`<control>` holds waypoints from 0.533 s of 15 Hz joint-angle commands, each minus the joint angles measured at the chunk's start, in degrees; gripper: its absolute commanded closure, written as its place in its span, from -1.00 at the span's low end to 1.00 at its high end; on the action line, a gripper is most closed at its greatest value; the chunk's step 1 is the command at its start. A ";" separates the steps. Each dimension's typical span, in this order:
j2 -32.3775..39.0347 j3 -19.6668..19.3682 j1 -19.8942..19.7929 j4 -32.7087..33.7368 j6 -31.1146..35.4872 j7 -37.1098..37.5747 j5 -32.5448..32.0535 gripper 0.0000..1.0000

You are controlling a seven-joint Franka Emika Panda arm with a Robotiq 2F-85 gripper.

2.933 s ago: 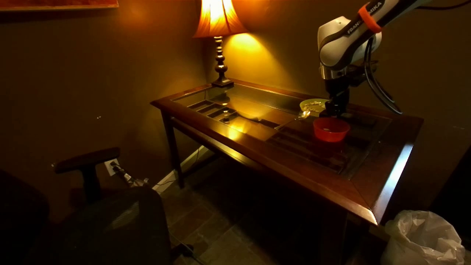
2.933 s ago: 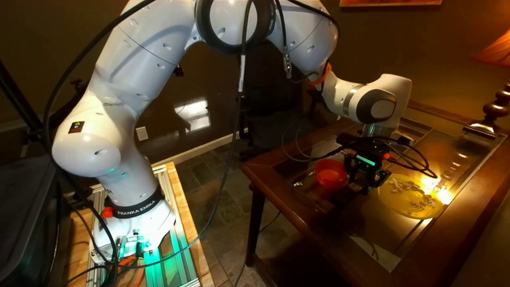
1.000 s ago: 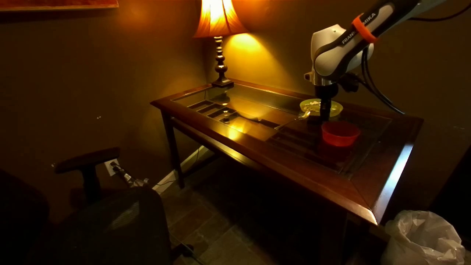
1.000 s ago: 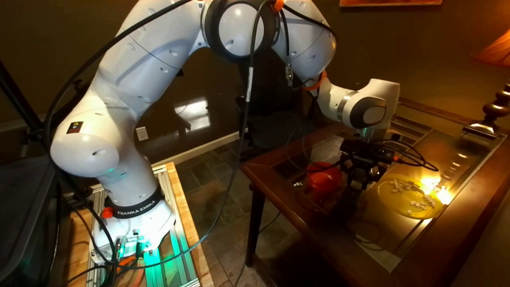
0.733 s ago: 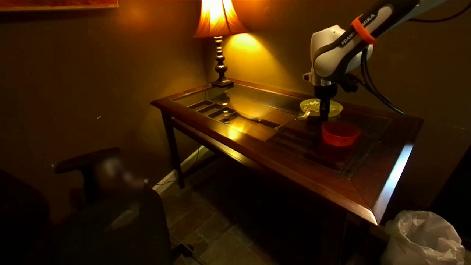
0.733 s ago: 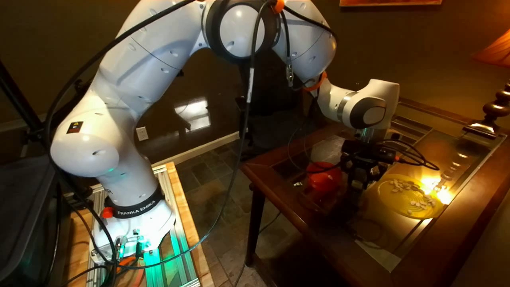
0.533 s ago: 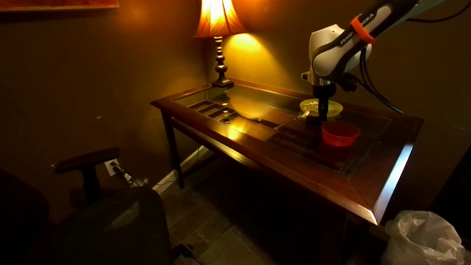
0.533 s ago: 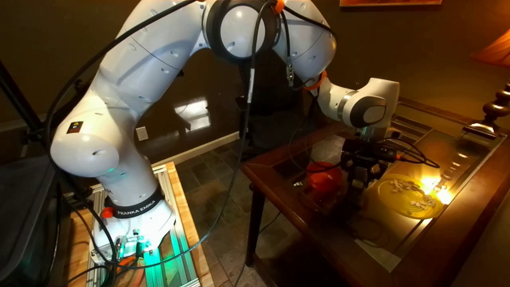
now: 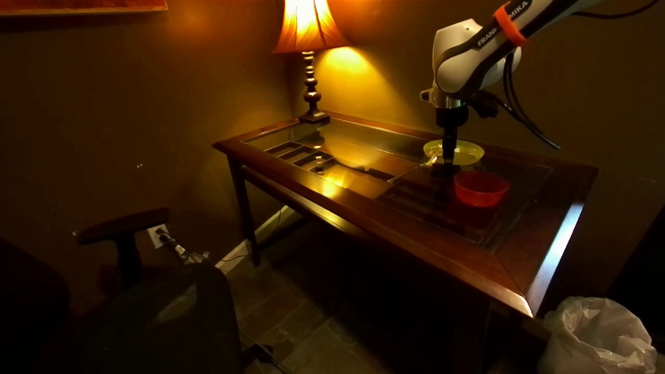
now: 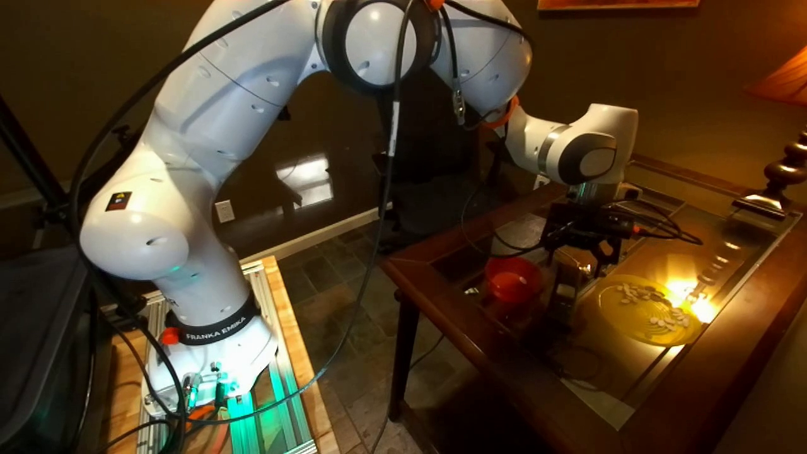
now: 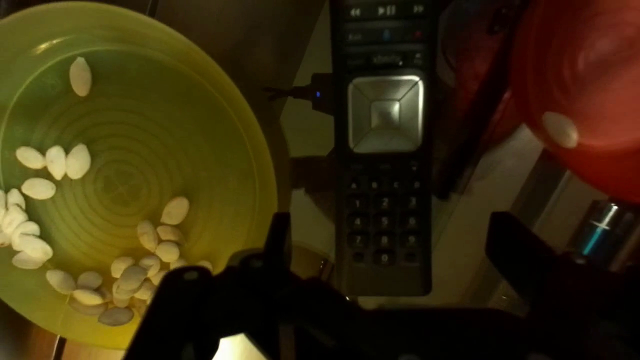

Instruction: Move the remote to the right

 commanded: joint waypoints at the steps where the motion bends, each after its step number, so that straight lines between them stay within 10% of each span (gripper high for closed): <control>1: -5.21 0.36 -1.08 -0.97 -9.41 4.14 4.35 -1.00; 8: -23.01 -1.45 -3.09 -15.41 -9.48 13.59 12.93 -1.00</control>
